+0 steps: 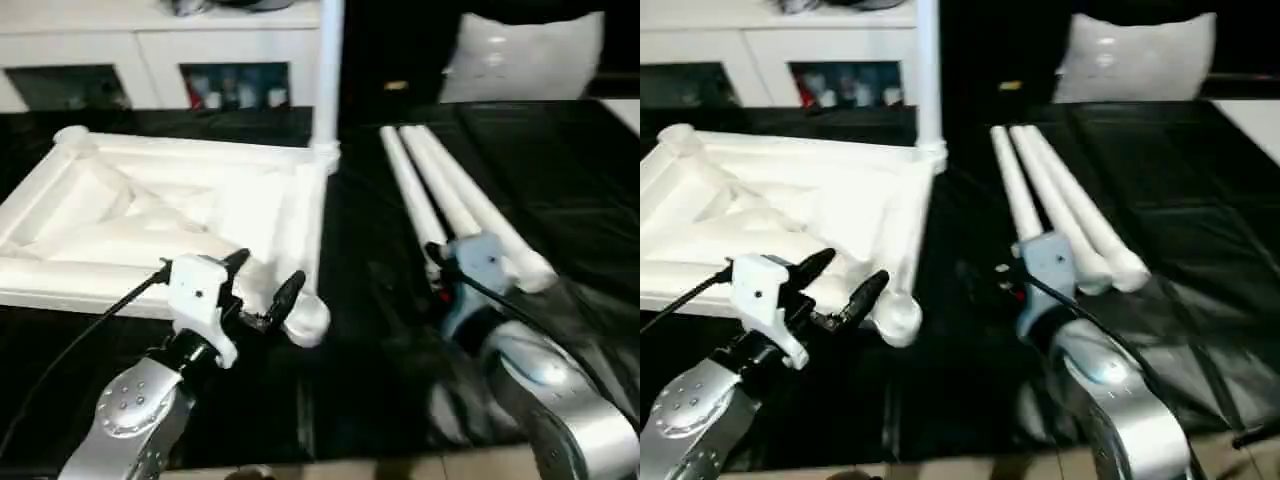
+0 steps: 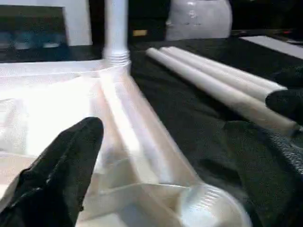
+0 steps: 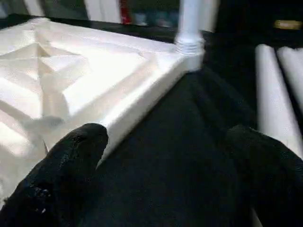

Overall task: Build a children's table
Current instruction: Move to table, then pick table leg

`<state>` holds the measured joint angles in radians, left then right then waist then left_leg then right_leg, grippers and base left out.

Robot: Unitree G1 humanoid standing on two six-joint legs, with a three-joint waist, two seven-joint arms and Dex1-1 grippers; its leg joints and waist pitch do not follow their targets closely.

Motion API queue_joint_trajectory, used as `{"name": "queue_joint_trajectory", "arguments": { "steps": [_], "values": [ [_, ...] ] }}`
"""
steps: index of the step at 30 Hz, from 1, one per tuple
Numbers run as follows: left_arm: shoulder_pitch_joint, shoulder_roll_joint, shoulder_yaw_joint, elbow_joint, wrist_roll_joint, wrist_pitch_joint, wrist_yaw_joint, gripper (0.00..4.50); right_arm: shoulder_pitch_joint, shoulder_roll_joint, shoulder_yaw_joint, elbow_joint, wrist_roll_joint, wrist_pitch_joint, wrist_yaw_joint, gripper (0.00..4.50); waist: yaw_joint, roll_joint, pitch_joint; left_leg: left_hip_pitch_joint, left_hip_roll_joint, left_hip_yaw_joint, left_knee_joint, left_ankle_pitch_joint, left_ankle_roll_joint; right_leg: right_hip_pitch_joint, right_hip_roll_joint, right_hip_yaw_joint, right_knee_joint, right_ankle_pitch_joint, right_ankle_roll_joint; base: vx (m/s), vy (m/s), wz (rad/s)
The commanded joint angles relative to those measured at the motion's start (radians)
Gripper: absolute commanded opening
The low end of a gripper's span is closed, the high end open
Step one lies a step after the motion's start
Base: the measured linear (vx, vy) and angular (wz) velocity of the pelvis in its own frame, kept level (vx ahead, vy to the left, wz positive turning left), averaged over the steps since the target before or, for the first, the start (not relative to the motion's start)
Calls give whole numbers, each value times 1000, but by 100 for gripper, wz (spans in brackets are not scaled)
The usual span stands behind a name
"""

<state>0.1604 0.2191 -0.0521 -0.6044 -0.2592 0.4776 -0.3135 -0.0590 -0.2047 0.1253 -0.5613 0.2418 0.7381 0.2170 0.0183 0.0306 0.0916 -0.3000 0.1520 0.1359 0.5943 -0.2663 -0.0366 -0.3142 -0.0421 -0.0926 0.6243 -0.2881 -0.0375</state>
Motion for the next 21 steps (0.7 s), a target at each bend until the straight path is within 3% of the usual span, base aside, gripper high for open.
{"name": "queue_joint_trajectory", "arguments": {
  "steps": [1,2,3,4,5,6,7,8,9,10,11,12,13,14,15,16,18,21],
  "values": [
    [0,-1,0,-26,5,13,7,447,-3,-4,-17,14,-9,21,-17,450,-28,16,-56,158,206,-146,-65,257,454,-143,-77,51,60,-71,22,156,-49,13],
    [1,0,0,-27,5,12,7,447,-7,-2,-18,16,-11,23,-19,450,-33,3,-59,145,187,-132,-60,237,456,-144,-90,69,55,-22,18,217,-89,22],
    [5,0,-1,-34,2,15,8,447,-15,1,-21,19,-10,28,-22,450,-2,-57,-44,-26,-53,14,29,12,335,23,-96,165,-83,69,-115,129,-74,18],
    [8,0,-1,-39,0,13,8,447,-19,1,-20,20,-10,32,-23,450,21,-56,-38,-69,-61,3,89,-56,290,81,-181,237,-124,-25,-169,145,-75,10],
    [12,-3,2,-45,-10,12,6,447,-22,0,-19,20,-11,37,-24,450,37,-49,-42,-127,-28,-37,135,7,197,128,-209,245,-108,-4,-258,136,-63,-11],
    [16,-4,4,-52,-21,20,5,447,-24,-2,-18,19,-12,43,-25,450,41,-47,-51,-154,-32,-50,112,146,113,125,-156,189,-59,280,-243,136,-63,-11],
    [17,-1,3,-56,-21,33,8,447,-26,-1,-19,18,-10,54,-27,450,41,-47,-52,-138,-29,-50,72,212,87,97,-126,158,-44,436,-217,87,-50,-14],
    [17,4,1,-57,-21,39,7,447,-30,0,-22,16,-11,72,-35,450,39,-15,-54,-105,-10,-50,-19,355,71,54,-72,86,-14,569,-158,0,0,0],
    [17,12,-1,-58,-24,42,1,447,-42,6,-31,16,-12,115,-53,450,23,-3,-41,-108,34,-72,-42,341,122,32,-52,75,-16,521,-83,0,0,0],
    [17,16,-2,-59,-25,45,-1,447,-49,9,-36,17,-11,138,-62,450,21,18,-59,-103,52,-90,-24,405,135,41,-54,78,16,555,-70,71,-13,-10],
    [16,23,-2,-60,-28,49,-6,447,-62,11,-45,22,-10,162,-69,450,27,26,-80,-49,89,-112,-1,459,147,-6,-66,86,16,508,-70,103,5,-1],
    [12,38,-1,-61,-38,59,-23,447,-85,6,-52,35,-10,188,-70,450,23,25,-85,-53,93,-123,-2,522,157,-3,-77,93,17,490,-82,103,5,-1],
    [5,60,-3,-64,-40,72,-45,447,-114,1,-62,53,-11,215,-76,450,23,18,-78,-58,85,-115,-5,504,152,-6,-79,95,6,467,-90,57,32,-5],
    [1,70,-5,-64,-38,78,-54,447,-127,0,-67,62,-11,225,-79,450,27,13,-63,-81,61,-92,-22,350,111,9,-91,99,-16,396,-116,0,0,0],
    [-1,76,-7,-64,-36,80,-59,447,-135,0,-70,68,-11,230,-82,450,27,10,-52,-83,55,-76,-37,144,53,19,-99,103,-35,268,-141,0,0,0],
    [-5,94,-8,-70,-52,94,-81,447,-168,-1,-82,91,-26,274,-104,450,28,11,-49,-79,56,-73,-43,72,27,21,-99,104,-40,210,-149,-62,22,1],
    [-24,170,-16,-93,-102,164,-152,447,-276,5,-124,192,-63,368,-161,450,21,16,-42,-64,55,-71,-65,-105,-44,12,-89,104,-46,12,-173,-74,13,0],
    [-39,204,-15,-101,-123,200,-179,447,-329,8,-147,256,-60,405,-168,450,17,21,-31,-56,53,-62,-70,-246,-93,-7,-97,118,-66,-210,-153,-88,7,-1]
  ]
}}
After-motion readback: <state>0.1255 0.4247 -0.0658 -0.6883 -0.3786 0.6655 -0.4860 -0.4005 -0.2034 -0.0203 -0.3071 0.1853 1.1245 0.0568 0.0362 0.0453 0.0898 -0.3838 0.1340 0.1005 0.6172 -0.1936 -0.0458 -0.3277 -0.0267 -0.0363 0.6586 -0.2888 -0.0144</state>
